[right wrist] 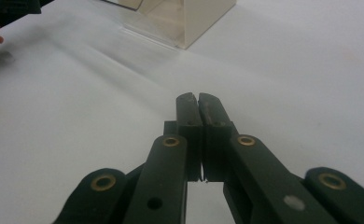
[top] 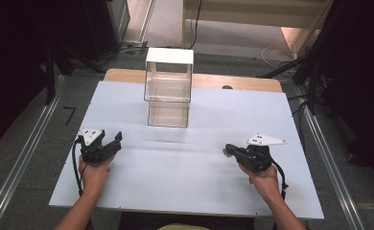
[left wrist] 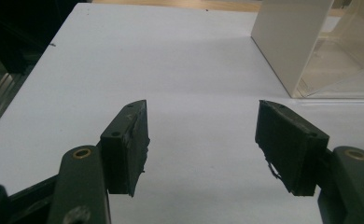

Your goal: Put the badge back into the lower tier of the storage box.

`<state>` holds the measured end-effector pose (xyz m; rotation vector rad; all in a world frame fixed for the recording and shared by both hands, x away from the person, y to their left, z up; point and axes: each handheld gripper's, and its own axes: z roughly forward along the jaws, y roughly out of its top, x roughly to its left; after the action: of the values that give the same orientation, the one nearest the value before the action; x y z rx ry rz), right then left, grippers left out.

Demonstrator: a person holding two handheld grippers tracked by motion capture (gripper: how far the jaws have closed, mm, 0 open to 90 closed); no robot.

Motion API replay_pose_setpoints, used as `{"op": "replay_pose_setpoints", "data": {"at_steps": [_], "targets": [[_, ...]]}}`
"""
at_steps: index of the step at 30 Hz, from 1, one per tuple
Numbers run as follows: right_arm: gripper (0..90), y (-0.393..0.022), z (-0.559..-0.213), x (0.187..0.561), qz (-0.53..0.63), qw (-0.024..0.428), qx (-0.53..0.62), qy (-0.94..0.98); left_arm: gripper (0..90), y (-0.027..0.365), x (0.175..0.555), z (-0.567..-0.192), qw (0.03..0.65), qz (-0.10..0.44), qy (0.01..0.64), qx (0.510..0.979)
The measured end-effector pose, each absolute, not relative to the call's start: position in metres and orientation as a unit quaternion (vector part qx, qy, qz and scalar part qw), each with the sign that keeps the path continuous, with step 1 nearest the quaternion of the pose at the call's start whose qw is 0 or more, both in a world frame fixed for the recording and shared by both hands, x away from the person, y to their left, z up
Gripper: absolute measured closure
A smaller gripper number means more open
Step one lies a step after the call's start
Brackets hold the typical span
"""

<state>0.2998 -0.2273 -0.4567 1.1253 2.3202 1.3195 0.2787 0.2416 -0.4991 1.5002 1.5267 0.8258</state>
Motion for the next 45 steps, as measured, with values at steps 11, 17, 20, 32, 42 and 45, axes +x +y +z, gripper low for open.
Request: {"op": "replay_pose_setpoints", "data": {"at_steps": [11, 17, 20, 32, 42, 45], "targets": [[85.9, -0.223, -0.454, 0.303, 0.453, 0.125, 0.383, 0.795, 34.6, 0.241, 0.279, -0.499, 0.41, 0.327, 0.607, 0.596], [85.9, -0.213, -0.449, 0.306, 0.46, 0.126, 0.375, 0.795, 34.6, 0.241, 0.279, -0.499, 0.411, 0.327, 0.607, 0.596], [85.9, -0.207, -0.446, 0.309, 0.464, 0.126, 0.368, 0.796, 34.6, 0.242, 0.278, -0.499, 0.411, 0.327, 0.607, 0.596], [85.9, -0.183, -0.445, 0.317, 0.469, 0.116, 0.358, 0.799, 34.6, 0.242, 0.278, -0.499, 0.413, 0.326, 0.606, 0.597], [85.9, -0.168, -0.444, 0.323, 0.474, 0.112, 0.351, 0.8, 34.6, 0.243, 0.278, -0.499, 0.413, 0.325, 0.606, 0.597], [85.9, -0.165, -0.443, 0.325, 0.475, 0.111, 0.35, 0.8, 34.7, 0.242, 0.278, -0.499, 0.413, 0.325, 0.606, 0.597]]}}
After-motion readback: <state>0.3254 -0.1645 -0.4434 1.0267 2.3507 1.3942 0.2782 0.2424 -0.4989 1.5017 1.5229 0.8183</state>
